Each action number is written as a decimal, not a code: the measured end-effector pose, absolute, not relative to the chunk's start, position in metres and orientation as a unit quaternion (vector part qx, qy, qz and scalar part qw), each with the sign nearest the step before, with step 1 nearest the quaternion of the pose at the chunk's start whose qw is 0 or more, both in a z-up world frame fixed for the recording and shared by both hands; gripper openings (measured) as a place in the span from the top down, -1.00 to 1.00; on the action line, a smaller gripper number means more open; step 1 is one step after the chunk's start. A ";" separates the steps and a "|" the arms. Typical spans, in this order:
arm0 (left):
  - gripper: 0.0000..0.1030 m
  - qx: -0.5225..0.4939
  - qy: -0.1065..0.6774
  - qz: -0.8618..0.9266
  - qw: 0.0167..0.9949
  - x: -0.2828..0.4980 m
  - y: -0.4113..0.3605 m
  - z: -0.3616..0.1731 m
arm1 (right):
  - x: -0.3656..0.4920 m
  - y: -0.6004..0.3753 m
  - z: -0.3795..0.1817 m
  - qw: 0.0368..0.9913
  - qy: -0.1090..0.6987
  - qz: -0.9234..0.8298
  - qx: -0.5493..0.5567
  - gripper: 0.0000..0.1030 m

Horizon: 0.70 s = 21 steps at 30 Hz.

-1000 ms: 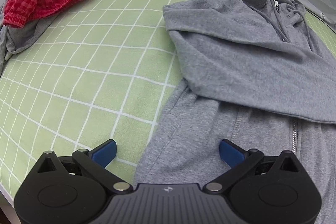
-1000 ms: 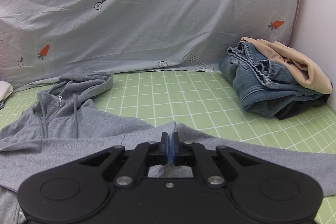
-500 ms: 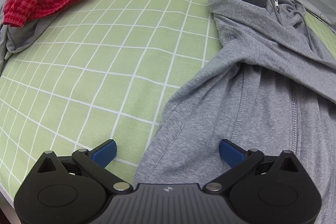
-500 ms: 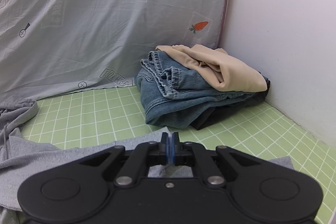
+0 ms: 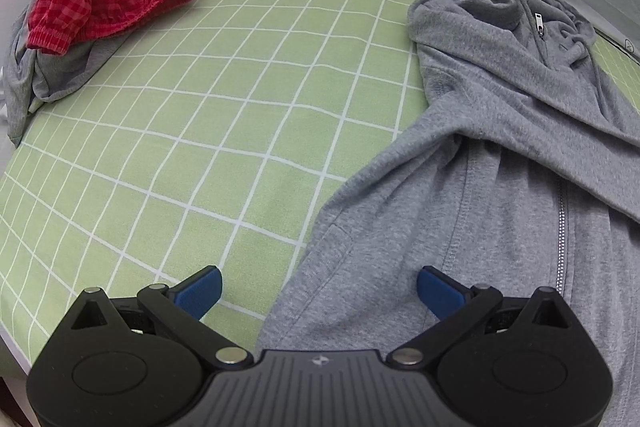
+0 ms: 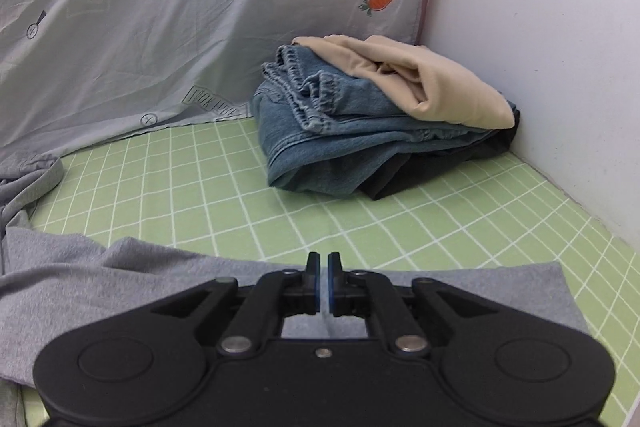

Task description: Fold clothes

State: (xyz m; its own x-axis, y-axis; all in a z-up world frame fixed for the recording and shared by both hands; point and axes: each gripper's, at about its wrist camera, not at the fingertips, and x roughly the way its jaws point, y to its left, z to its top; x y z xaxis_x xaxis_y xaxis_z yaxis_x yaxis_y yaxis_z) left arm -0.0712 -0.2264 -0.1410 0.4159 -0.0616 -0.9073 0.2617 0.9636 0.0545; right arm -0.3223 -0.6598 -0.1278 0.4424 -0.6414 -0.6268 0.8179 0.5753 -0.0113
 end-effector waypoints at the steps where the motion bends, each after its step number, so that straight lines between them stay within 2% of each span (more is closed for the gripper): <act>1: -0.96 0.085 0.526 -0.099 0.841 -0.069 -0.226 -0.136 | -0.315 -0.650 -0.130 0.842 0.301 -0.423 0.150 0.87; 3: -0.93 0.059 0.514 -0.105 0.849 -0.065 -0.224 -0.124 | -0.298 -0.628 -0.133 0.853 0.306 -0.393 0.154 0.87; 8: -0.70 0.028 0.501 -0.127 0.855 -0.035 -0.231 -0.108 | -0.240 -0.567 -0.134 0.875 0.312 -0.338 0.148 0.83; 11: -0.47 0.018 0.500 -0.156 0.851 -0.012 -0.242 -0.110 | -0.203 -0.530 -0.133 0.883 0.311 -0.314 0.156 0.68; 13: -0.20 0.006 0.501 -0.180 0.847 0.003 -0.249 -0.112 | -0.179 -0.507 -0.134 0.888 0.315 -0.300 0.152 0.66; 17: 0.01 -0.009 0.504 -0.233 0.832 0.030 -0.261 -0.122 | -0.136 -0.463 -0.140 0.900 0.332 -0.263 0.105 0.66; 19: 0.02 -0.005 0.506 -0.255 0.824 0.041 -0.269 -0.130 | -0.123 -0.447 -0.141 0.903 0.337 -0.251 0.086 0.65; 21: 0.02 0.002 0.514 -0.266 0.815 0.050 -0.276 -0.136 | -0.112 -0.437 -0.142 0.903 0.344 -0.247 0.070 0.48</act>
State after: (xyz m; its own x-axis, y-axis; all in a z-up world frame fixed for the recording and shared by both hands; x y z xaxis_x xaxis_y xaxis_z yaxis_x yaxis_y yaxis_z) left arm 0.0496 -0.2757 -0.1358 0.3294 -0.4328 -0.8391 0.4360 0.8580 -0.2714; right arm -0.1115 -0.4371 -0.1419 0.6417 -0.3988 -0.6551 0.4945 0.8680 -0.0441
